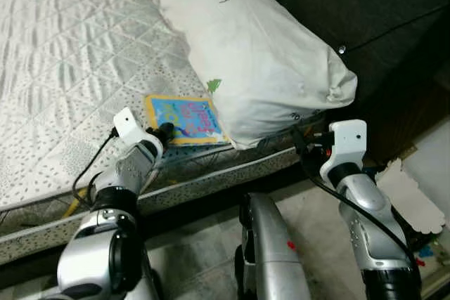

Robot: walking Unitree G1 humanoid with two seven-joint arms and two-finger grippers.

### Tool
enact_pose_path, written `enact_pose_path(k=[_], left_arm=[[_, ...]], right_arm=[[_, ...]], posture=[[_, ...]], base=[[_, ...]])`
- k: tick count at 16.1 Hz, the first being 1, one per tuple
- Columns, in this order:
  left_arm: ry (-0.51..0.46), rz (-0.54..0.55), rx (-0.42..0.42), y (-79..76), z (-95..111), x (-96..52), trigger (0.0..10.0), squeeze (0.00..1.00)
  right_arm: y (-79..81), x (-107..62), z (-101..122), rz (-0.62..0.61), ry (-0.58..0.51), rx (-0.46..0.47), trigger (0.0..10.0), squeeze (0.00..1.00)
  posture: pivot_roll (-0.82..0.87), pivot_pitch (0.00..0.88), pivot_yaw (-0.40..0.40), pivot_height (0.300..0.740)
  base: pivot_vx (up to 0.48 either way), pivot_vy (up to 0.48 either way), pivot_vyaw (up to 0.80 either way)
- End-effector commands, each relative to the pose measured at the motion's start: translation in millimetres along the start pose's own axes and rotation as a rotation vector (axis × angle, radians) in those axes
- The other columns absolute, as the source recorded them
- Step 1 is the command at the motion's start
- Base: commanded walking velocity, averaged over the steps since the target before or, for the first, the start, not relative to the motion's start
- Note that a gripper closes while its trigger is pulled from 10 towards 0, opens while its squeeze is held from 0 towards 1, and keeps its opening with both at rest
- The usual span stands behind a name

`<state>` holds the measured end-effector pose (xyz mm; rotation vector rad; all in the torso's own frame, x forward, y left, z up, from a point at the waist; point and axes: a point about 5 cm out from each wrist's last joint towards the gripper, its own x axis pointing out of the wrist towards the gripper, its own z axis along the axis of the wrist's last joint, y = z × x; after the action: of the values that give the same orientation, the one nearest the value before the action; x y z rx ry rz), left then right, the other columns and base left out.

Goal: Clean up the room

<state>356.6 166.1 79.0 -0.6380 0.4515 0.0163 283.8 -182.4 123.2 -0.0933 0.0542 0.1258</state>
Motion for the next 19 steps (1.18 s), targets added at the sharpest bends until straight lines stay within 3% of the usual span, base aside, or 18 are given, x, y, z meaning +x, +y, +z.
enact_pose_path(k=[1, 6, 9, 13, 15, 17, 19], left_arm=[[-0.002, 0.006, 0.052, -0.6, 3, 0.9, 10.0, 1.0], [-0.052, 0.082, 0.112, 18.4, 16, -2.9, 10.0, 1.0], [-0.072, 0.099, 0.131, 21.4, 24, -3.5, 10.0, 1.0], [-0.057, 0.125, 0.15, 21.4, 10, -4.2, 10.0, 1.0], [-0.096, 0.169, 0.171, 25.5, 2, -10.4, 10.0, 1.0], [-0.059, 0.144, 0.171, 22.8, -10, -13.6, 10.0, 1.0], [-0.047, 0.169, 0.202, 30.1, -12, -14.2, 10.0, 1.0]], right_arm=[[-0.1, 1.5, 2, -0.007, -0.004, -0.007, 10.0, 0.0], [4.4, 5.5, 1, -0.002, -0.01, 0.004, 10.0, 0.0], [7.0, 7.9, 1, -0.001, -0.013, 0.008, 10.0, 0.0], [10.9, 10.6, 1, -0.002, -0.023, 0.022, 10.0, 0.0], [15.3, 14.6, 1, 0.0, -0.034, 0.038, 10.0, 0.0], [21.0, 19.5, 2, 0.01, -0.043, 0.05, 10.0, 0.0], [29.8, 25.7, 3, 0.023, -0.055, 0.069, 10.0, 0.0]], posture=[[-0.22, 0.091, -0.104, 0.495], [-0.2, 0.084, -0.097, 0.495], [-0.2, 0.077, -0.092, 0.495], [-0.19, 0.059, -0.077, 0.495], [-0.17, 0.045, -0.065, 0.495], [-0.15, 0.038, -0.062, 0.495], [-0.13, 0.03, -0.059, 0.495]], base=[[0.0, 0.0, 0.0], [0.0, 0.0, 0.0], [0.0, 0.0, 0.0], [0.0, 0.0, 0.0], [0.0, 0.0, 0.0], [0.0, 0.0, 0.0], [0.0, 0.0, 0.0]])
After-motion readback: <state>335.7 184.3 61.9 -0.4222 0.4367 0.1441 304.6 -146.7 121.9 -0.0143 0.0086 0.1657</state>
